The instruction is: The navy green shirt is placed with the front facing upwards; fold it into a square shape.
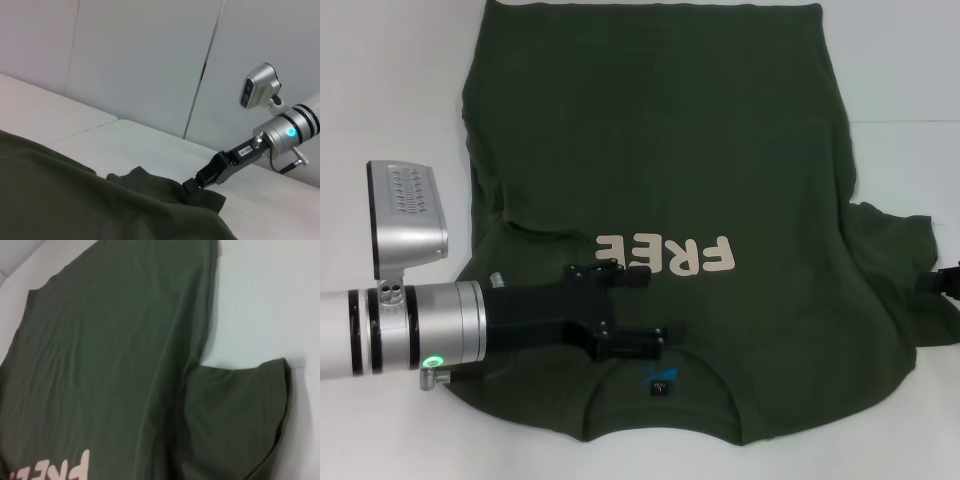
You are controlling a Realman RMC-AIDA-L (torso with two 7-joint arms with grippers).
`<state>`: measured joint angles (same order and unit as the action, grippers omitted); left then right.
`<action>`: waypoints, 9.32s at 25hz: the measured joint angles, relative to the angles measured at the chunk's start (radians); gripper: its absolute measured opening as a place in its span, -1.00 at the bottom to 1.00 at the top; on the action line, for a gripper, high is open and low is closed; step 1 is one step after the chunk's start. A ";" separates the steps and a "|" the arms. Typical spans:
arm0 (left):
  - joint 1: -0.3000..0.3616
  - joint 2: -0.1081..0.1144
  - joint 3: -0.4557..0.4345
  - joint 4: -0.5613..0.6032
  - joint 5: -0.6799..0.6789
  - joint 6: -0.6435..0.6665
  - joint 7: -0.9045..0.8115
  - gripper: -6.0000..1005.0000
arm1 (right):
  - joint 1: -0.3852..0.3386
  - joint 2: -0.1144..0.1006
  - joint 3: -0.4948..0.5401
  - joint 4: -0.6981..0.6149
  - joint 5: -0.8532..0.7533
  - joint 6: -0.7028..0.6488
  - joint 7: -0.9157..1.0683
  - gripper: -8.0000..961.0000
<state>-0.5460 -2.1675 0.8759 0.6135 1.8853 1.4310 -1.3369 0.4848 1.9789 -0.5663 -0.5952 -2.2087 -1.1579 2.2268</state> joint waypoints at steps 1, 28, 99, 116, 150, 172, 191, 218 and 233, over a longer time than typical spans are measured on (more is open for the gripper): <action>-0.001 0.000 0.000 0.000 -0.001 0.000 0.000 0.86 | -0.001 0.000 0.003 0.000 0.000 0.004 0.000 -0.90; -0.006 -0.002 -0.008 -0.011 -0.010 0.001 -0.033 0.86 | 0.066 -0.063 0.111 -0.001 -0.006 0.143 -0.049 -0.96; 0.158 0.016 -0.247 0.141 0.070 -0.025 -0.224 0.86 | 0.103 0.092 -0.194 -0.028 0.273 -0.158 -0.269 0.94; 0.183 0.023 -0.365 0.137 0.239 -0.169 -0.342 0.86 | 0.119 0.105 -0.176 -0.012 0.311 -0.133 -0.264 0.96; 0.164 0.018 -0.311 0.139 0.303 -0.068 -0.341 0.86 | 0.121 0.099 -0.175 -0.012 0.312 -0.145 -0.259 0.96; 0.171 0.028 -0.343 0.172 0.308 0.034 -0.341 0.86 | 0.118 0.096 -0.173 -0.012 0.313 -0.137 -0.259 0.96; 0.145 0.020 -0.406 0.139 0.308 -0.193 -0.350 0.86 | 0.124 0.098 -0.173 -0.012 0.313 -0.140 -0.253 0.96; 0.132 0.020 -0.361 0.129 0.362 -0.213 -0.358 0.86 | 0.132 0.092 -0.173 -0.015 0.315 -0.135 -0.237 0.96; 0.140 0.035 -0.373 0.152 0.369 -0.047 -0.353 0.86 | 0.132 0.091 -0.173 -0.017 0.314 -0.135 -0.236 0.96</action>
<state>-0.4061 -2.1323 0.5034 0.7651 2.2542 1.3836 -1.6897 0.6167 2.0701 -0.7394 -0.6125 -1.8944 -1.2931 1.9911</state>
